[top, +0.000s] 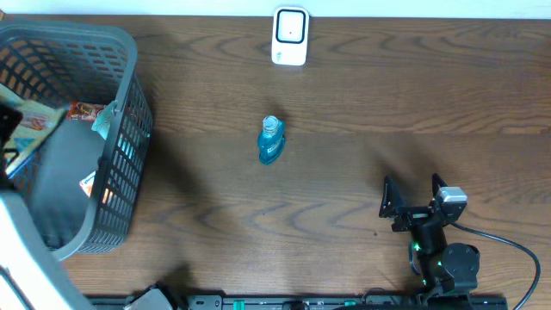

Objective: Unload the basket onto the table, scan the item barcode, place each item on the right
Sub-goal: 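Grasp the yellow snack bag in the basket with the left gripper, then move the snack bag with the left gripper in front of the scanner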

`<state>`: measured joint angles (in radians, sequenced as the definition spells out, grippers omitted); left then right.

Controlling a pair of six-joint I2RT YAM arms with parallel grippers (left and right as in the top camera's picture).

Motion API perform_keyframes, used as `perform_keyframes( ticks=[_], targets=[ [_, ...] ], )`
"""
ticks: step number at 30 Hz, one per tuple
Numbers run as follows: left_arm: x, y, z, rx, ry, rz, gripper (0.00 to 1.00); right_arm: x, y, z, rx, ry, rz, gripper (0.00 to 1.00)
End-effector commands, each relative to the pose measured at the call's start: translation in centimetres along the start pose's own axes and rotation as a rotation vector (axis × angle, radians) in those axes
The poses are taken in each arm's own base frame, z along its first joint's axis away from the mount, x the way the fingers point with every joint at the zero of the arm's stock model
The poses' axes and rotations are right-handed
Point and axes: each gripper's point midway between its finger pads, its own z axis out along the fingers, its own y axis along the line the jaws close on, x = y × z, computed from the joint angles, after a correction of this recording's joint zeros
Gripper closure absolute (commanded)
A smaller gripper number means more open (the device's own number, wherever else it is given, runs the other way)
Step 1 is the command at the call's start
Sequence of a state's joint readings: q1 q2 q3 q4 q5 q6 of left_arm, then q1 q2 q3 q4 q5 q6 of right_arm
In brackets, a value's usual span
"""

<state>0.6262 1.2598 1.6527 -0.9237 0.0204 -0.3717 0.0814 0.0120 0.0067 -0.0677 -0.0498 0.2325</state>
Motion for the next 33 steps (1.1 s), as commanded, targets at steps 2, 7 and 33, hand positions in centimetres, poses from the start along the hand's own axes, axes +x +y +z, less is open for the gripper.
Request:
perform_keyframes(
  ticks=[2, 7, 33],
  targets=[
    [-1.9, -0.7, -5.8, 0.084, -0.138, -0.155, 0.92, 0.0, -0.1, 0.0, 0.003, -0.003, -0.009, 0.01],
    [-1.4, -7.6, -13.2, 0.55, -0.107, -0.227, 0.92, 0.0, -0.1, 0.0, 0.003, -0.002, -0.009, 0.01],
    [23.7, -27.5, -24.6, 1.425, 0.388, 0.736, 0.92, 0.0, -0.1, 0.0, 0.003, -0.002, -0.009, 0.01]
  ],
)
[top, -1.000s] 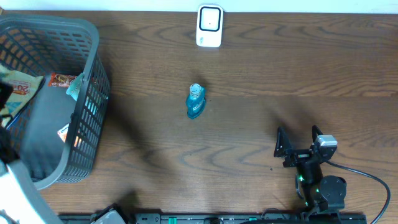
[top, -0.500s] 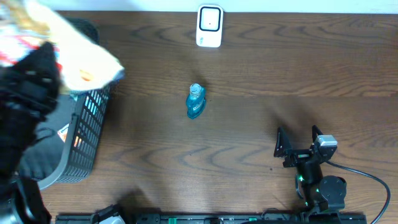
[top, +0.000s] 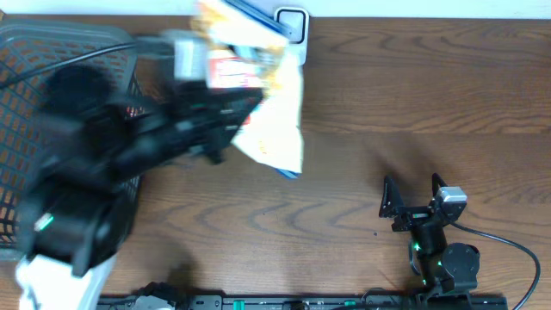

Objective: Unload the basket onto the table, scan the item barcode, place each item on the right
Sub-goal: 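Move the snack bag with the left gripper in front of the scanner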

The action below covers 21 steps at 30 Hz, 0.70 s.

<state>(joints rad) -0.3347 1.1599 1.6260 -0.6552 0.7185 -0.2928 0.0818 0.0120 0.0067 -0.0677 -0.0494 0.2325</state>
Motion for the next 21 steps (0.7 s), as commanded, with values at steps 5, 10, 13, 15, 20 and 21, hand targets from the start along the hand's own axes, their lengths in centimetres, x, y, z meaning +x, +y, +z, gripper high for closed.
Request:
perform_keyframes(
  ticks=[5, 10, 13, 15, 20, 21],
  targets=[
    [7.1, 4.8, 12.0, -0.189, 0.252, 0.096, 0.92, 0.0, -0.1, 0.0, 0.003, -0.002, -0.009, 0.01],
    [13.6, 8.4, 18.3, -0.294, 0.429, 0.097, 0.92, 0.0, -0.1, 0.0, 0.003, -0.002, -0.009, 0.01],
    [17.9, 10.4, 21.0, -0.324, 0.539, 0.084, 0.92, 0.0, -0.1, 0.0, 0.003, -0.002, -0.009, 0.01],
    [20.2, 11.7, 22.1, -0.341, 0.596, 0.072, 0.92, 0.0, -0.1, 0.0, 0.003, -0.003, -0.009, 0.01],
    [25.7, 15.1, 23.9, -0.394, 0.734, 0.024, 0.92, 0.0, -0.1, 0.0, 0.003, -0.002, -0.009, 0.01],
    [26.7, 15.6, 24.0, -0.407, 0.755, 0.004, 0.92, 0.0, -0.1, 0.0, 0.003, -0.002, -0.009, 0.01]
  ],
)
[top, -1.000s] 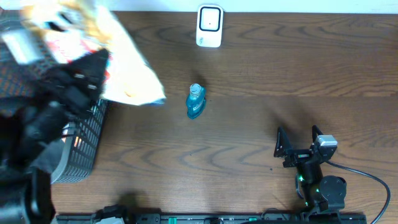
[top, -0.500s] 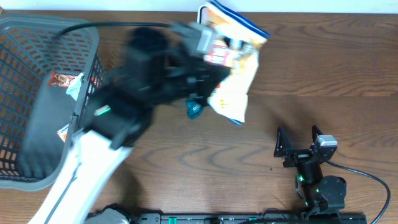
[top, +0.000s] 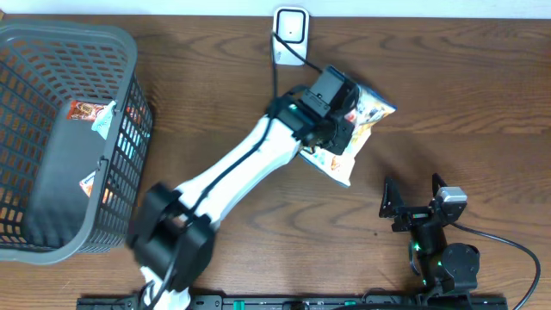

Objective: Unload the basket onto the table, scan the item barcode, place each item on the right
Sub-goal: 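Move the snack bag with the left gripper in front of the scanner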

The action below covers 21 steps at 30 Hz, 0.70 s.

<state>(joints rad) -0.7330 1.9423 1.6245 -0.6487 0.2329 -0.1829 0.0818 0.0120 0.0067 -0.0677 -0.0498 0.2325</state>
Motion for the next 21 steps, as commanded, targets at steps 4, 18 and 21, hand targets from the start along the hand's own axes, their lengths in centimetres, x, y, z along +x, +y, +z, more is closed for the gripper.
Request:
perform_keyframes(
  ticks=[4, 18, 21],
  targets=[
    [2.4, 1.8, 4.1, -0.048, 0.104, -0.071, 0.92, 0.0, -0.1, 0.0, 0.003, -0.002, -0.009, 0.01],
    [3.0, 2.0, 4.7, -0.056, 0.125, -0.105, 0.64, 0.0, -0.1, 0.0, 0.003, -0.002, -0.009, 0.01],
    [2.8, 1.8, 4.0, -0.054, 0.118, -0.109, 0.62, 0.0, -0.1, 0.0, 0.003, -0.002, -0.009, 0.01]
  ],
)
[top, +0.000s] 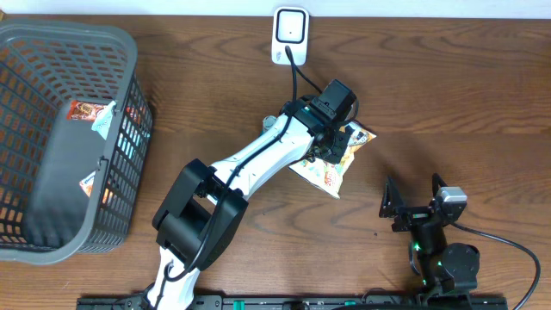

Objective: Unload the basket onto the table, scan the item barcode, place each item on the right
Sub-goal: 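Move the snack bag with the left gripper in front of the scanner, then drop the snack bag on the table and withdraw the left gripper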

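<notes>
A white and orange snack bag (pixel 329 170) lies low over the table's middle, tilted, with one corner poking out to the right. My left gripper (pixel 338 131) sits on top of the bag's upper end and is shut on it; the fingertips themselves are hidden under the wrist. The white barcode scanner (pixel 290 36) stands at the far edge, well behind the bag. My right gripper (pixel 411 196) rests open near the front right, with nothing between its fingers.
A grey mesh basket (pixel 129 103) at the left holds a few more snack packets (pixel 86 110). The left arm (pixel 250 164) stretches diagonally across the table from the front left. A black cable runs from the right arm's base (pixel 448 263).
The bag has shifted a little nearer and to the left, and less of it sticks out to the right of the left gripper. The right arm has not moved.
At first the left arm was at the basket and a blue bottle stood mid-table. Then the left gripper held the snack bag high, close to the camera and near the scanner. Afterwards the bag was low, right of the table's middle, where it stays now.
</notes>
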`<state>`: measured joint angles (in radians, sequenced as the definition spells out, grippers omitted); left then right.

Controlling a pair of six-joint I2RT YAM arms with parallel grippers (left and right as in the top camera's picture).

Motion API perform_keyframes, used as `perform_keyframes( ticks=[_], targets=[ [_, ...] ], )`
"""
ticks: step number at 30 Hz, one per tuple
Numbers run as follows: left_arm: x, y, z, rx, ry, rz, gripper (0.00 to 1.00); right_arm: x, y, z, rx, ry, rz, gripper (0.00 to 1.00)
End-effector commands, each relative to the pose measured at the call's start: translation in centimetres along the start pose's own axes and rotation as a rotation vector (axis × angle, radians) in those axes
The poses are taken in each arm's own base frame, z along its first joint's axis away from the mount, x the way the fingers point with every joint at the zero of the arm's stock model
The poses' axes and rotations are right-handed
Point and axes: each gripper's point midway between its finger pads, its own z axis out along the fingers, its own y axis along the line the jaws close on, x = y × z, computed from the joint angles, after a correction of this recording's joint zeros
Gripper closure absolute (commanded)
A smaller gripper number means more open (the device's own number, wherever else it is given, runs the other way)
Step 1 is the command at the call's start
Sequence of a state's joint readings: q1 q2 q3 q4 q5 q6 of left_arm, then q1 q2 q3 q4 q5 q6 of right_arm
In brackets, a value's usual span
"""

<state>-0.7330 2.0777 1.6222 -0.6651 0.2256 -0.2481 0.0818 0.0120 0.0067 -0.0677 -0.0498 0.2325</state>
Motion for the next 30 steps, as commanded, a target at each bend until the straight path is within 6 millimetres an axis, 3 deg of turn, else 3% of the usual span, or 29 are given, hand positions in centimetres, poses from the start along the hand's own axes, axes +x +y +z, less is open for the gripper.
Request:
perform_keyframes(
  ticks=[1, 5, 8, 9, 12, 13, 15, 19, 21, 23, 27, 30],
  targets=[
    [-0.6, -0.3, -1.8, 0.0, -0.033, -0.024, 0.59, 0.0, -0.1, 0.0, 0.003, -0.002, -0.009, 0.01],
    [-2.2, -1.3, -5.1, 0.023, -0.104, -0.018, 0.57, 0.0, -0.1, 0.0, 0.003, -0.002, -0.009, 0.01],
    [-4.2, -2.0, -9.2, 0.021, -0.216, -0.006, 0.48, 0.0, -0.1, 0.0, 0.003, -0.002, -0.009, 0.01],
    [-5.1, -2.6, -11.9, 0.032, -0.28, 0.003, 0.47, 0.0, -0.1, 0.0, 0.003, -0.002, -0.009, 0.01],
    [-6.3, -3.9, -17.3, 0.068, -0.403, 0.035, 0.46, 0.0, -0.1, 0.0, 0.003, -0.002, -0.009, 0.01],
    [-6.8, -4.1, -20.8, 0.065, -0.491, 0.051, 0.46, 0.0, -0.1, 0.0, 0.003, -0.002, -0.009, 0.01],
    [-7.1, -3.3, -24.8, 0.001, -0.6, 0.052, 0.46, 0.0, -0.1, 0.0, 0.003, -0.002, -0.009, 0.01],
    [-7.0, 1.3, -33.2, -0.281, -0.826, 0.011, 0.33, 0.0, -0.1, 0.0, 0.003, -0.002, -0.009, 0.01],
    [-6.1, 4.7, -37.6, -0.446, -0.929, -0.085, 0.22, 0.0, -0.1, 0.0, 0.003, -0.002, -0.009, 0.01],
    [-4.5, 8.6, -42.2, -0.613, -1.018, -0.203, 0.2, 0.0, -0.1, 0.0, 0.003, -0.002, -0.009, 0.01],
    [-0.3, 15.9, -48.2, -0.828, -1.089, -0.432, 0.15, 0.0, -0.1, 0.0, 0.003, -0.002, -0.009, 0.01],
    [3.9, 21.5, -50.2, -0.906, -1.1, -0.687, 0.1, 0.0, -0.1, 0.0, 0.003, -0.002, -0.009, 0.01]
  ],
)
